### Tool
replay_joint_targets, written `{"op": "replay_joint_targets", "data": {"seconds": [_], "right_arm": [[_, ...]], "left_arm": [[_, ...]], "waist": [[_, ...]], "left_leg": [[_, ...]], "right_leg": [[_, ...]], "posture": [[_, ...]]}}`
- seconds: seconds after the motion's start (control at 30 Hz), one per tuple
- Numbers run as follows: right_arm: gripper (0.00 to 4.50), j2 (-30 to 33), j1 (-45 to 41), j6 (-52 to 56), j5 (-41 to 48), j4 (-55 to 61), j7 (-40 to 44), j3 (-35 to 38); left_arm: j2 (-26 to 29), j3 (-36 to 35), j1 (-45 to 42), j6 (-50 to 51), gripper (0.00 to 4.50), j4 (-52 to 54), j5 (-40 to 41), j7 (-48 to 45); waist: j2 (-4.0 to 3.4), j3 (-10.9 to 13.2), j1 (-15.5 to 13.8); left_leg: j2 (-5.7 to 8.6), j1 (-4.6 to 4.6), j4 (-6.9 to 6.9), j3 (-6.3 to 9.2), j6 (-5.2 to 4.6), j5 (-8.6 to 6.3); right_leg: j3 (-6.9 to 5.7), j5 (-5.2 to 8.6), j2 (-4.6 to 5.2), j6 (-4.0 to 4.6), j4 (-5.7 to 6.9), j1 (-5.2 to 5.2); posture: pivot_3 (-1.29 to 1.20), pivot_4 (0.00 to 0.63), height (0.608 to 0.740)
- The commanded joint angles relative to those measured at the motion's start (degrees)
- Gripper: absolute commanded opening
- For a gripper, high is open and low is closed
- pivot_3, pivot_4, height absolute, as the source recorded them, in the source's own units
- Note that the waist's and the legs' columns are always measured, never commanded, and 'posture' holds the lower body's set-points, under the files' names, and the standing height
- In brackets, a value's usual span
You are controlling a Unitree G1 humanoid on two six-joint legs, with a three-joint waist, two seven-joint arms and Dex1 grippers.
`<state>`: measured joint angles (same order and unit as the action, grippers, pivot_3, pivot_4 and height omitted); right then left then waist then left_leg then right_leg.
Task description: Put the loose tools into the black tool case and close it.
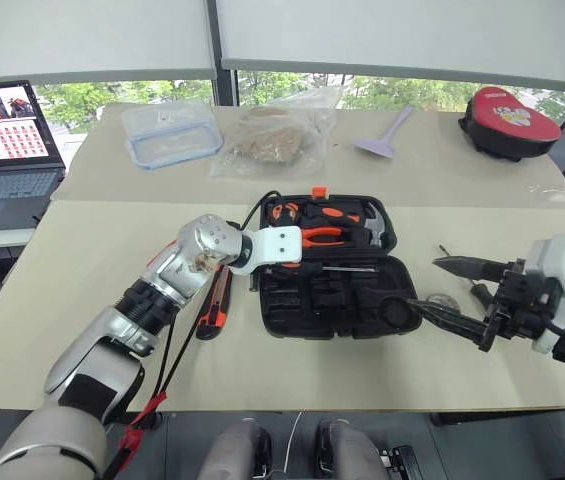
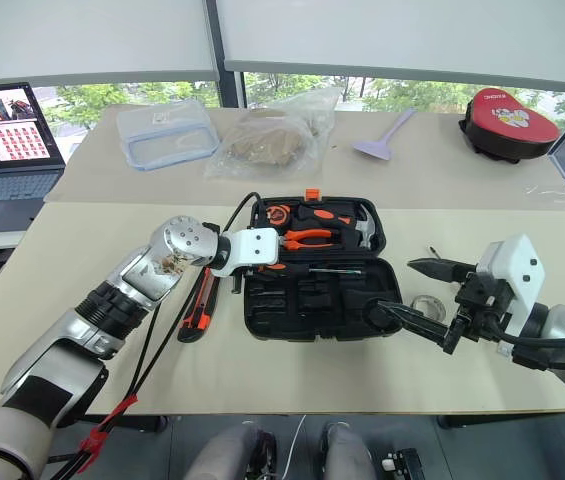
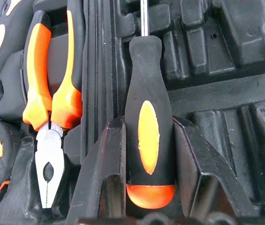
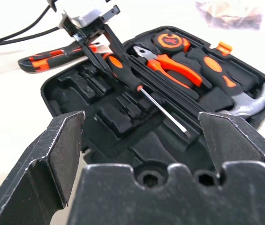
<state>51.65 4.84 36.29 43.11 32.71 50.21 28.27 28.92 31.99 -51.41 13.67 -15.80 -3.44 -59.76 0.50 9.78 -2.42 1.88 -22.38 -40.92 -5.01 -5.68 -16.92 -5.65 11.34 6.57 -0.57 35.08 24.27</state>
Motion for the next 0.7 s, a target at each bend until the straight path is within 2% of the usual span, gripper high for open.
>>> {"op": "replay_joint_targets", "data": {"seconds": [0.03, 0.17, 0.23, 0.27, 0.47, 0.5, 0.6, 0.7], "right_arm": [[4.5, 0.7, -0.74, -0.28, 0.56, 0.32, -0.13, 1.86], [4.5, 0.85, -1.53, -0.2, 0.83, 0.19, -0.22, 1.26], [4.5, 0.89, -1.87, -0.03, 0.96, 0.11, -0.22, 1.09], [4.5, 0.92, -1.95, 0.03, 1.01, 0.1, -0.13, 1.05], [4.5, 1.03, -1.51, 0.81, 2.11, 0.46, 0.33, 1.84], [4.5, 1.0, -1.42, 0.82, 2.13, 0.5, 0.29, 1.88], [4.5, 0.8, -1.36, 0.78, 2.08, 0.56, 0.08, 1.64], [4.5, 0.72, -1.44, 0.79, 2.12, 0.58, -0.12, 1.53]], "left_arm": [[-0.94, -2.43, -0.98, -0.02, 0.88, 0.15, -0.96, 0.05], [-2.45, -2.71, -1.11, 1.88, 0.88, -0.74, -2.03, 0.68], [-2.93, -3.61, -1.69, 3.31, 1.89, -0.38, -1.79, 0.75], [-2.95, -4.15, -1.88, 4.2, 2.08, 0.58, -1.24, 0.21], [-3.39, -7.44, -3.5, 12.97, 4.26, 10.53, 2.35, -2.49], [-3.4, -7.39, -3.5, 12.82, 4.45, 10.97, 2.12, -2.51], [-3.69, -6.17, -2.94, 9.94, 3.94, 9.75, 0.71, -2.46], [-4.43, -5.18, -2.79, 7.81, 2.73, 7.26, -0.09, -2.37]], "waist": [[0.0, 0.0, -0.03], [0.0, 0.0, -0.06], [0.0, 0.0, -0.07], [0.0, 0.0, -0.12], [0.01, 0.0, -0.08], [0.01, 0.0, -0.09], [0.0, 0.0, -0.02], [0.0, 0.0, -0.01]], "left_leg": [[0.0, 0.0, 0.0, 0.0, -0.01, 0.0], [0.0, -0.01, -0.01, 0.0, -0.04, -0.01], [0.0, -0.01, -0.03, 0.0, -0.06, -0.02], [0.0, -0.01, -0.03, 0.0, -0.06, -0.02], [0.0, -0.07, -0.05, 0.03, -0.1, -0.03], [0.0, -0.07, -0.06, 0.03, -0.1, -0.03], [0.01, -0.04, -0.05, 0.02, -0.1, -0.03], [0.01, -0.03, -0.06, 0.02, -0.1, -0.03]], "right_leg": [[0.0, 0.0, 0.0, 0.0, 0.0, 0.0], [0.0, 0.0, 0.0, 0.0, 0.01, 0.0], [0.0, 0.0, 0.0, 0.0, 0.02, -0.01], [0.0, 0.0, 0.0, 0.0, 0.02, -0.01], [0.0, 0.0, 0.01, 0.0, 0.02, 0.04], [-0.01, 0.0, 0.01, 0.0, 0.02, 0.03], [0.0, 0.0, 0.0, 0.0, 0.01, -0.02], [0.0, 0.0, -0.02, 0.0, 0.04, -0.01]], "posture": [[0.0, 0.15, 0.728], [0.0, 0.15, 0.728], [0.0, 0.15, 0.728], [0.0, 0.15, 0.728], [0.0, 0.15, 0.728], [0.0, 0.15, 0.728], [0.0, 0.15, 0.728], [0.0, 0.15, 0.728]]}}
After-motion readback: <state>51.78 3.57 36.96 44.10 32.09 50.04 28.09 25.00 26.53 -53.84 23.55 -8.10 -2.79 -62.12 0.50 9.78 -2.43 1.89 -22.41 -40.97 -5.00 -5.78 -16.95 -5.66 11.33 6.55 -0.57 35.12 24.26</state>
